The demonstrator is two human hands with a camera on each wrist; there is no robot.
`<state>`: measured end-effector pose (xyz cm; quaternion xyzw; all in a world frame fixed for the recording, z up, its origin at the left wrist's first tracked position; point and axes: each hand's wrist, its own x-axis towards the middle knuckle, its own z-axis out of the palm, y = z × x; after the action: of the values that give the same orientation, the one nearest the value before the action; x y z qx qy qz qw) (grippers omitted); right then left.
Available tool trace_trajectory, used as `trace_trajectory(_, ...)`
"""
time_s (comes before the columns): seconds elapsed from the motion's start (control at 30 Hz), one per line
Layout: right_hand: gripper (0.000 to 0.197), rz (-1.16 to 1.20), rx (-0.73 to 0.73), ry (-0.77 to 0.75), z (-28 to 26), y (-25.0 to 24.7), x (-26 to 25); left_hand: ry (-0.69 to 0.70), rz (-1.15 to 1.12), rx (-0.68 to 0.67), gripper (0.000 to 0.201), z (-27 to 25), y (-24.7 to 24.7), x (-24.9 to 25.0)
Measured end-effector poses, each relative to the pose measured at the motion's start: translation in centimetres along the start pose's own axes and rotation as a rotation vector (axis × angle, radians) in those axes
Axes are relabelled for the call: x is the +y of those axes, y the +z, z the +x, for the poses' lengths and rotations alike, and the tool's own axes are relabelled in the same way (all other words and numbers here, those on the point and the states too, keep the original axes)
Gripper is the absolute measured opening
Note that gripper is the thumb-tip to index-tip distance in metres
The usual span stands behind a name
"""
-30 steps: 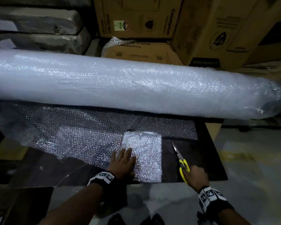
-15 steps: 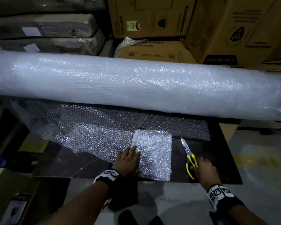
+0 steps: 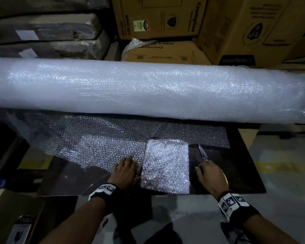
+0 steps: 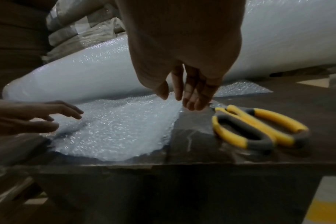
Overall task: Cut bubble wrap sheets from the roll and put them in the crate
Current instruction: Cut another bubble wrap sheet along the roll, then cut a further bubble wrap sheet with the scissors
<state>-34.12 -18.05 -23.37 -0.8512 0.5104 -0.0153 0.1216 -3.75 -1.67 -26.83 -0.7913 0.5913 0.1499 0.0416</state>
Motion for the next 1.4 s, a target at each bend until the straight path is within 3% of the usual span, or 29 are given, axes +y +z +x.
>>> trace_trajectory(0.1, 0.023, 0.013, -0.061, 0.048, 0.2, 1.2, -2.4, -0.069, 0.081, -0.073, 0.092, -0.1, -0.3, -2.8)
trace_trajectory(0.2, 0.059, 0.023, -0.153, 0.209, 0.7, 2.0, -5.4, -0.083, 0.055, -0.072, 0.107, -0.6, 0.2, -6.3)
trace_trajectory(0.4, 0.086, 0.194, -0.209, 0.594, 2.0, 4.5, -7.6, 0.089, 0.153, -0.135, 0.078, -1.9, 0.0, -10.5)
trace_trajectory(0.53, 0.065, 0.273, -0.253, 0.676, 2.4, 4.6, -8.3, 0.214, 0.145, -0.035, 0.067, -1.6, -0.7, -12.4)
trace_trajectory(0.67, 0.056, 0.376, -0.222, 0.734, 2.0, 5.3, -8.0, 0.134, 0.123, -0.061, 0.070, -1.3, -0.6, -14.9)
trace_trajectory(0.93, 0.035, 0.490, -0.147, 0.674, 1.1, 3.5, -10.8, 0.164, 0.065, -0.045, 0.074, -1.4, -0.6, -16.2)
trace_trajectory(1.07, 0.019, 0.607, 0.048, 0.578, 0.1, 0.9, -12.6, 0.271, 0.125, -0.022, 0.072, -0.7, -1.4, -14.6)
trace_trajectory(1.23, 0.020, 0.763, 0.202, 0.342, -1.5, -5.4, -16.7, 0.508, 0.117, 0.029, 0.066, 0.0, -4.0, -10.8)
trace_trajectory(1.3, 0.019, 0.830, 0.218, 0.274, -1.8, -8.0, -18.7, 0.595, -0.042, 0.050, 0.078, 0.5, -5.0, -9.2)
trace_trajectory(1.33, 0.018, 0.890, 0.209, 0.257, -1.9, -9.1, -19.7, 0.571, -0.205, 0.014, 0.085, 0.6, -5.7, -8.4)
trace_trajectory(1.4, 0.014, 1.038, 0.198, 0.242, -1.9, -10.8, -21.3, 0.437, -0.760, -0.146, 0.091, 0.2, -7.8, -7.3)
